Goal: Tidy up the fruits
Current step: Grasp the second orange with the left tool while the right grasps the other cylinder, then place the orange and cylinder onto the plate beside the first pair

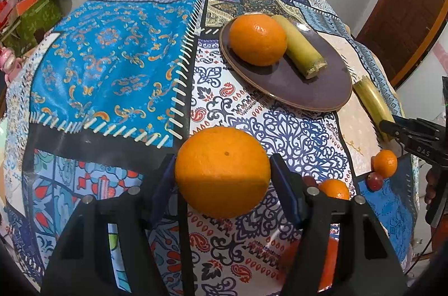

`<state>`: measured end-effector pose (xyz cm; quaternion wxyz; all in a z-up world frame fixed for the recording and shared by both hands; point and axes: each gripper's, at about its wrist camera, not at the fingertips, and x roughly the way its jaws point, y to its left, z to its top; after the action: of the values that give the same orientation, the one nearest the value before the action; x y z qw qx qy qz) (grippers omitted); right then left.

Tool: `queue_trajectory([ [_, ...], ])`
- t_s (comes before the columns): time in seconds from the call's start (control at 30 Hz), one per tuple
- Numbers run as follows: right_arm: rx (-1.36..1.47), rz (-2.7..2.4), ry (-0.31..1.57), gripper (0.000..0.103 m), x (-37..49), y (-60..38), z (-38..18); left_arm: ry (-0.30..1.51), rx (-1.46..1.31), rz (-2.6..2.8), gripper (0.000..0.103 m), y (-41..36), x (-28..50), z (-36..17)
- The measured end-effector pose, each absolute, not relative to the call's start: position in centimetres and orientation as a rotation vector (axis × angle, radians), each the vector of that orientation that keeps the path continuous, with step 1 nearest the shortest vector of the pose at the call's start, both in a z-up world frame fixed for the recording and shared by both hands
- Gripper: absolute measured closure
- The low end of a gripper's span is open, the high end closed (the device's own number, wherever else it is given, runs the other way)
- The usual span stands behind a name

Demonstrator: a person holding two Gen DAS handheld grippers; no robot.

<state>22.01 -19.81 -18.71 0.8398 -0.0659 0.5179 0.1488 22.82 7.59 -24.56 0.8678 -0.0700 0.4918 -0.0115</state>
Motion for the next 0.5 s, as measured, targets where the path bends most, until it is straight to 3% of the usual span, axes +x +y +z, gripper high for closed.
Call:
queue_trajectory([
  [0.5, -0.088, 0.318, 1.076, 0.066, 25.0, -18.5, -19.7, 1.031, -0.123, -0.018, 0.038, 6.8, 23.5, -24.2],
])
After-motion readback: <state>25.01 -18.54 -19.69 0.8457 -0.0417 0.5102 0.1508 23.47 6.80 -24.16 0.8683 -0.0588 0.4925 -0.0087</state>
